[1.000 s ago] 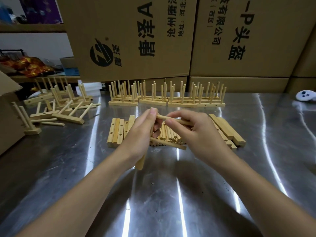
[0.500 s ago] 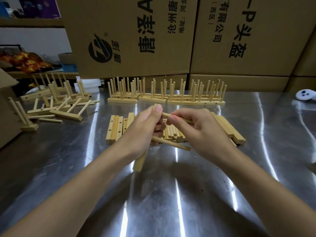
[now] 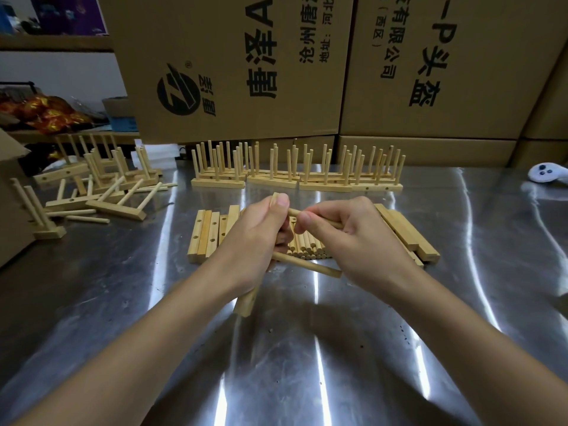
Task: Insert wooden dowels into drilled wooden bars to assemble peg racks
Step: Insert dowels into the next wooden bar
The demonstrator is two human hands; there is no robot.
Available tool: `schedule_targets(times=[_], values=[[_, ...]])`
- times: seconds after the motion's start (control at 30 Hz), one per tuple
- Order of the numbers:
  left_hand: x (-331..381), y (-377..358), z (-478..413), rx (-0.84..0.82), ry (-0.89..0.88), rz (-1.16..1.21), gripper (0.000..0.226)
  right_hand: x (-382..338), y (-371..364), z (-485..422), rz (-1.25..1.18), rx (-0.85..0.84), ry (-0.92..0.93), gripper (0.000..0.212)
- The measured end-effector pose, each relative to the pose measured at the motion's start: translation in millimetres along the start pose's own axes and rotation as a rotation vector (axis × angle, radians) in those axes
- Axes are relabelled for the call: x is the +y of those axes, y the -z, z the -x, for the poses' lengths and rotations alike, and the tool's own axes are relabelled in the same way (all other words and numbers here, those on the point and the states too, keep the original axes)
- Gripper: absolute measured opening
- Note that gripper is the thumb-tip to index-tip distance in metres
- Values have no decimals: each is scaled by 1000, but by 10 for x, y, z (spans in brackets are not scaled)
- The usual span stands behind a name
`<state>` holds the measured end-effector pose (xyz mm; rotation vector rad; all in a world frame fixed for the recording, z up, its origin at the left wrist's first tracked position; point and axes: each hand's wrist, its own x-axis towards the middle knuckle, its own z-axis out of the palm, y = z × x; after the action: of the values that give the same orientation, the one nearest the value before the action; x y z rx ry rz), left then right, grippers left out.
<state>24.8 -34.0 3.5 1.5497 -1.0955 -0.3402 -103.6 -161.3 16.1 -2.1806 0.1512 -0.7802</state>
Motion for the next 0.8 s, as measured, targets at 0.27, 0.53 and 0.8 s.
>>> schedule_targets(times=[0.27,0.53,0.8], values=[[5,-23,-4,44,-12,13,46,37,-25,-21,-45,4,-32,32],[-98,95,-58,171,-19,25,46,143,86,-154,-137,-79,-143,36],[-128,319,-98,434,216,375,41,735,270,-89,281,283,-237,23]])
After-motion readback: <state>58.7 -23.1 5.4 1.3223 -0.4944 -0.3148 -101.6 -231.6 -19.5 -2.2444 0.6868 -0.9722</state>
